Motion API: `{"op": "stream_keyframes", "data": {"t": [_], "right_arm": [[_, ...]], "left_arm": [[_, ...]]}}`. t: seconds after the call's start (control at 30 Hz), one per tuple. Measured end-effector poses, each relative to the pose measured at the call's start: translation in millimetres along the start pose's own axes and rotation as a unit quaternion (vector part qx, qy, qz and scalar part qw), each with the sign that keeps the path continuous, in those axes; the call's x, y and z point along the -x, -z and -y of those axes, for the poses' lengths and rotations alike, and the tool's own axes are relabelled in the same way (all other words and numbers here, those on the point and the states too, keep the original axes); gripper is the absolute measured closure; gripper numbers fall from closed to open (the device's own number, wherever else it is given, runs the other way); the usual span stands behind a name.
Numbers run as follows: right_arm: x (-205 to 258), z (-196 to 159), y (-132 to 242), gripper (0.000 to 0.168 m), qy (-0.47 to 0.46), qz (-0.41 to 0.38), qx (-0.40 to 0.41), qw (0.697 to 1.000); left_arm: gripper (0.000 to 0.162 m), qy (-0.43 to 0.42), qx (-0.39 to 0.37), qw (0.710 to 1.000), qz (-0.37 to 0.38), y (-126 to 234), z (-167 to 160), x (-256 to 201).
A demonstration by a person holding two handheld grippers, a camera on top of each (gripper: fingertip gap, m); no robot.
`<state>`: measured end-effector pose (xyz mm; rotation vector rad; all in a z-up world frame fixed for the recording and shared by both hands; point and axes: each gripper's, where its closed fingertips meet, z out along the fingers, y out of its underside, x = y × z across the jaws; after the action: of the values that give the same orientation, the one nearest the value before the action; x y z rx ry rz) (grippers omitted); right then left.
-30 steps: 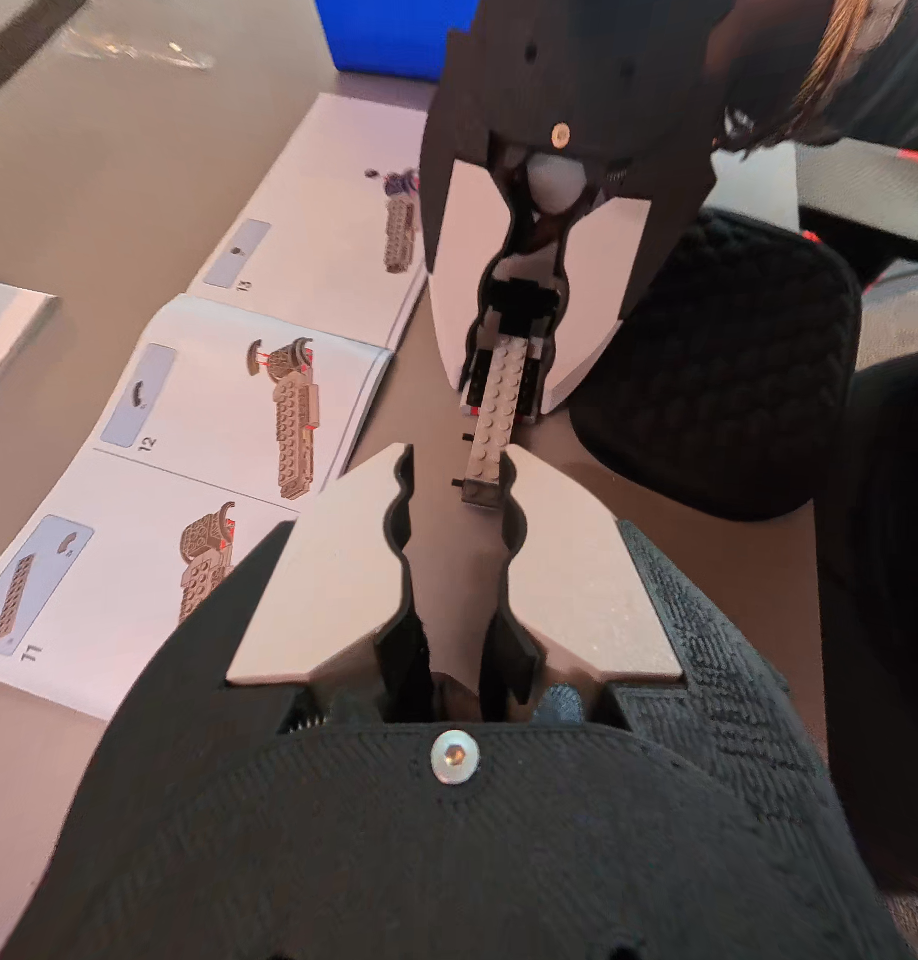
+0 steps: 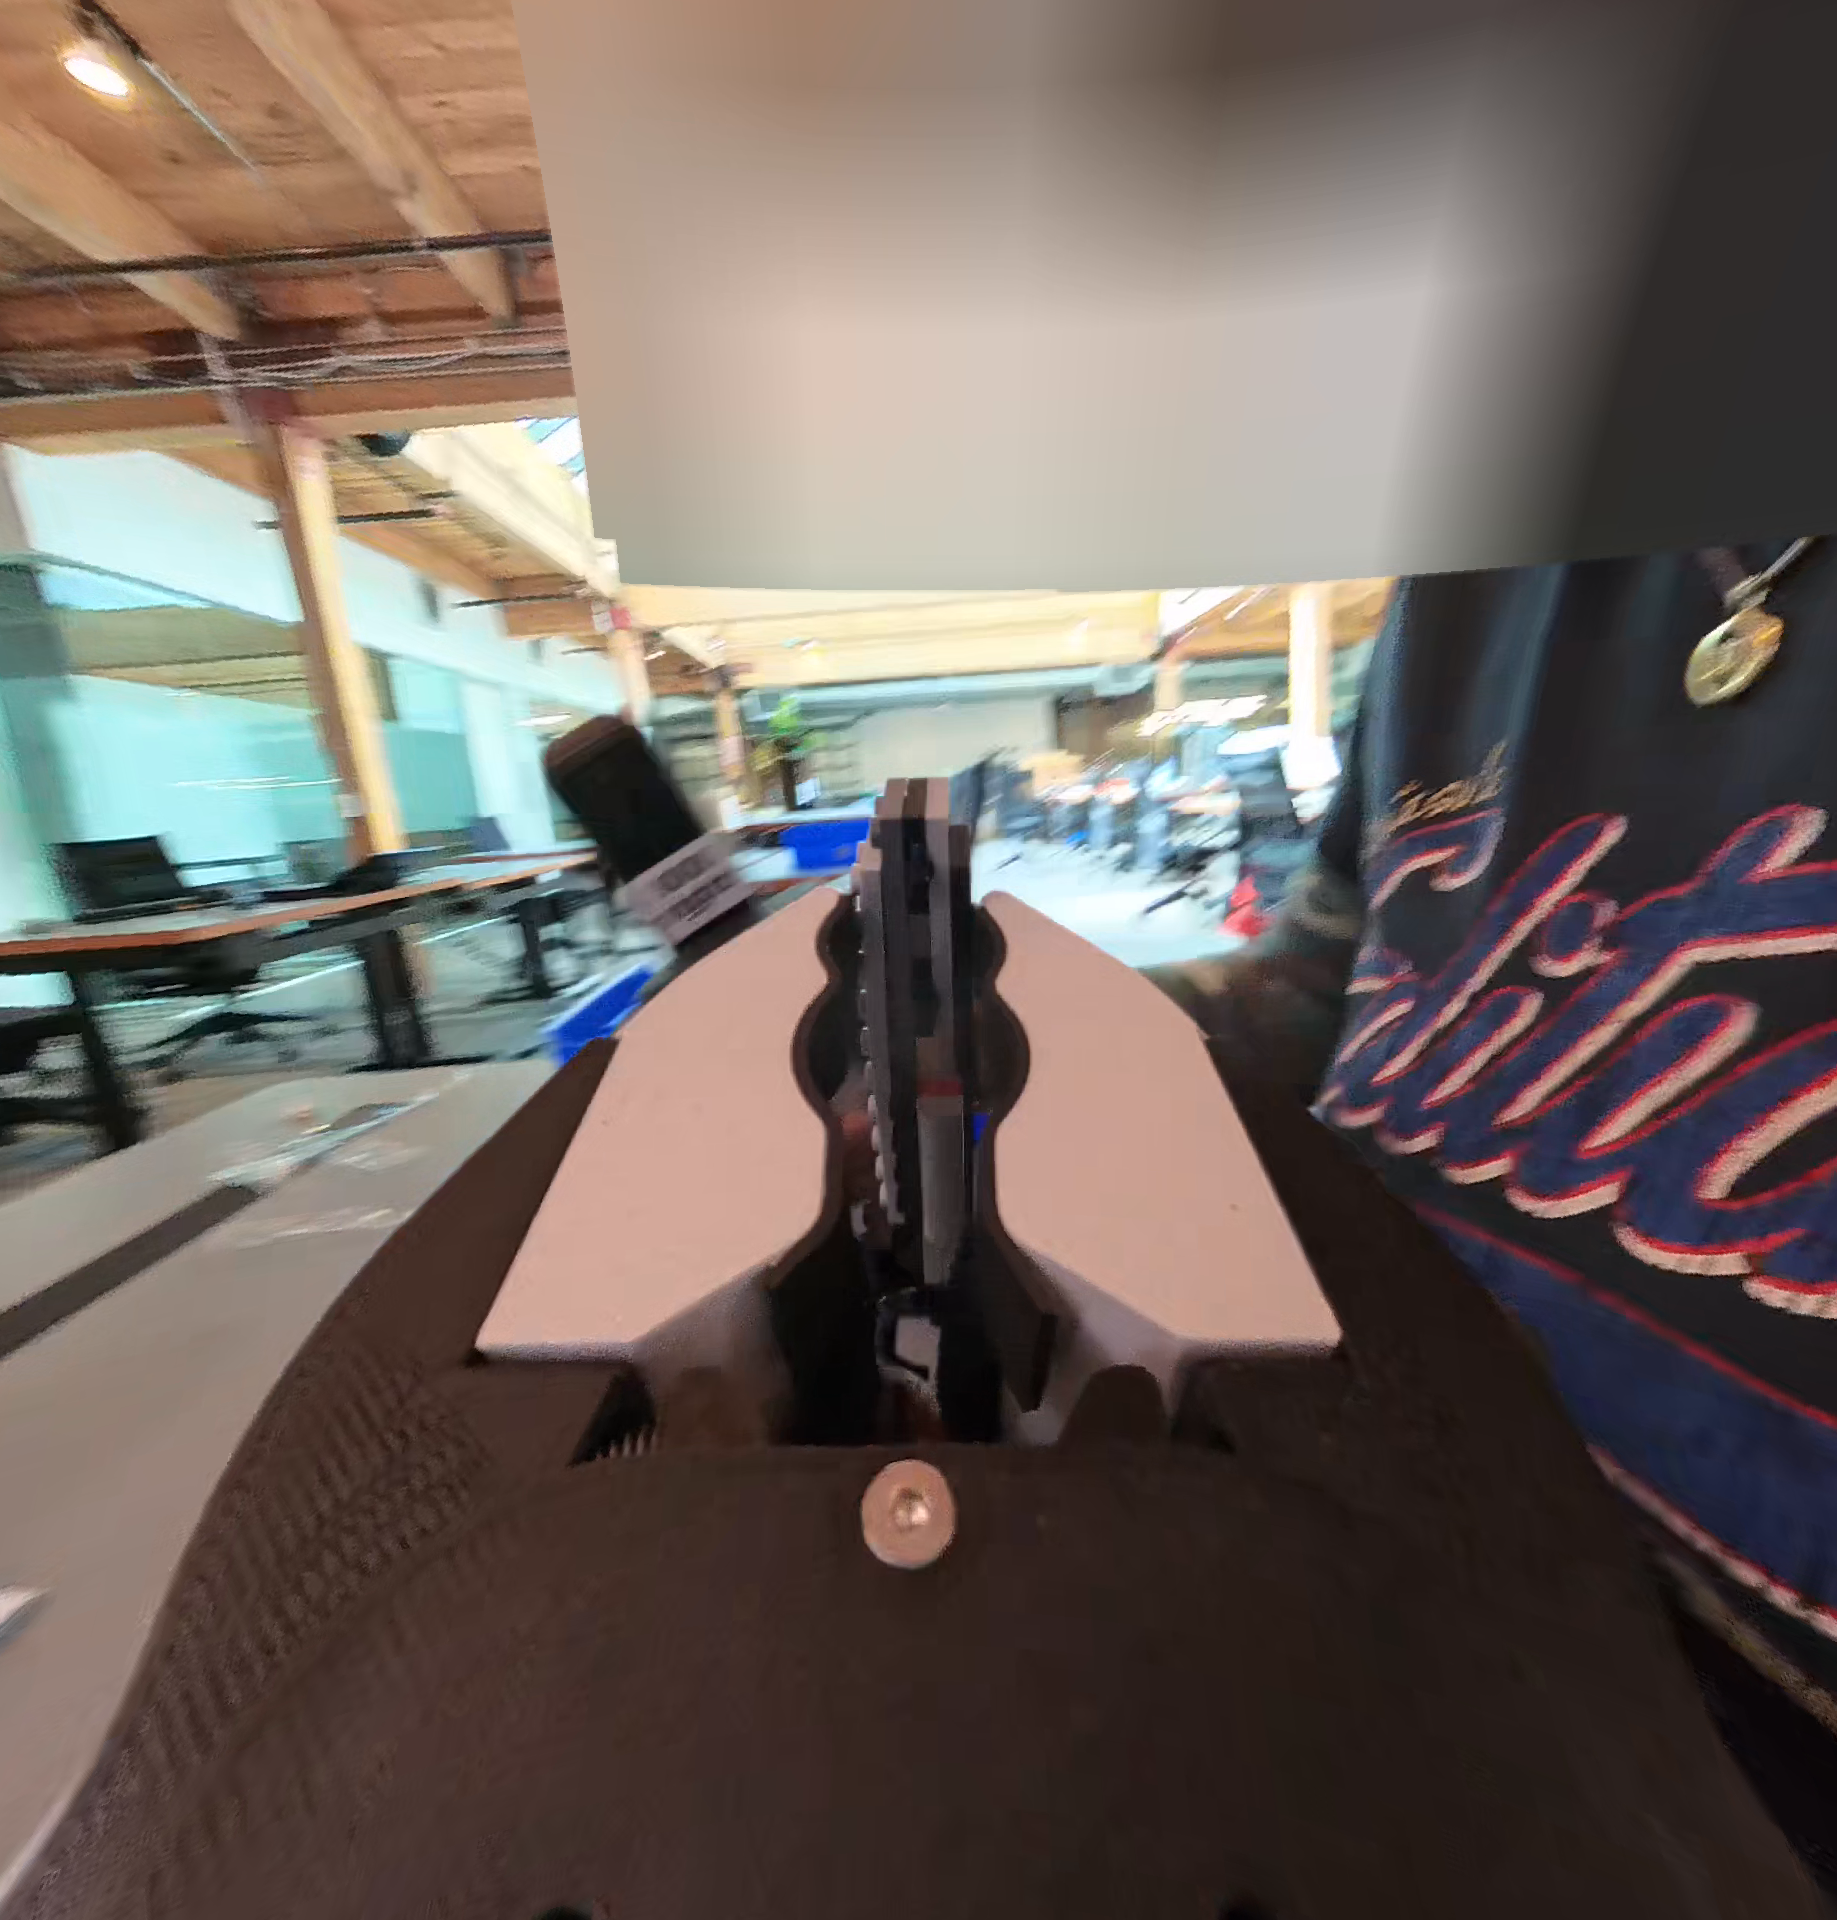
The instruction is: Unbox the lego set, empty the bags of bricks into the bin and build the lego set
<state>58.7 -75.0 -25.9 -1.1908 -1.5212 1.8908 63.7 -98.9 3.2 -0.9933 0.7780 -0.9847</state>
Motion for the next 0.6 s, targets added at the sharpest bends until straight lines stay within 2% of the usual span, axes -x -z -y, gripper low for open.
{"op": "stream_keyframes", "data": {"t": [0.07, 0.1, 0.23, 0.37, 0.6], "right_arm": [[4, 5, 2, 0.106, 0.156, -0.097, 0.024, 0.983], [7, 2, -2, 0.108, 0.205, -0.127, 0.047, 0.969], [17, -10, -26, 0.122, 0.306, -0.168, 0.059, 0.935], [18, -9, -29, 0.146, 0.343, -0.172, 0.050, 0.922], [17, -13, -23, 0.148, 0.308, -0.165, 0.051, 0.936]], "left_arm": [[0.142, -0.054, 0.021, 0.998, 0.037, 1, 0, 5], [0.142, -0.069, 0.017, 0.997, 0.040, 1, 3, 3], [0.142, -0.090, -0.006, 0.996, 0.025, -2, 9, -4], [0.142, -0.076, -0.007, 0.997, -0.008, -6, 7, -12], [0.141, -0.087, 0.028, 0.996, 0.000, -9, -3, -11]]}}
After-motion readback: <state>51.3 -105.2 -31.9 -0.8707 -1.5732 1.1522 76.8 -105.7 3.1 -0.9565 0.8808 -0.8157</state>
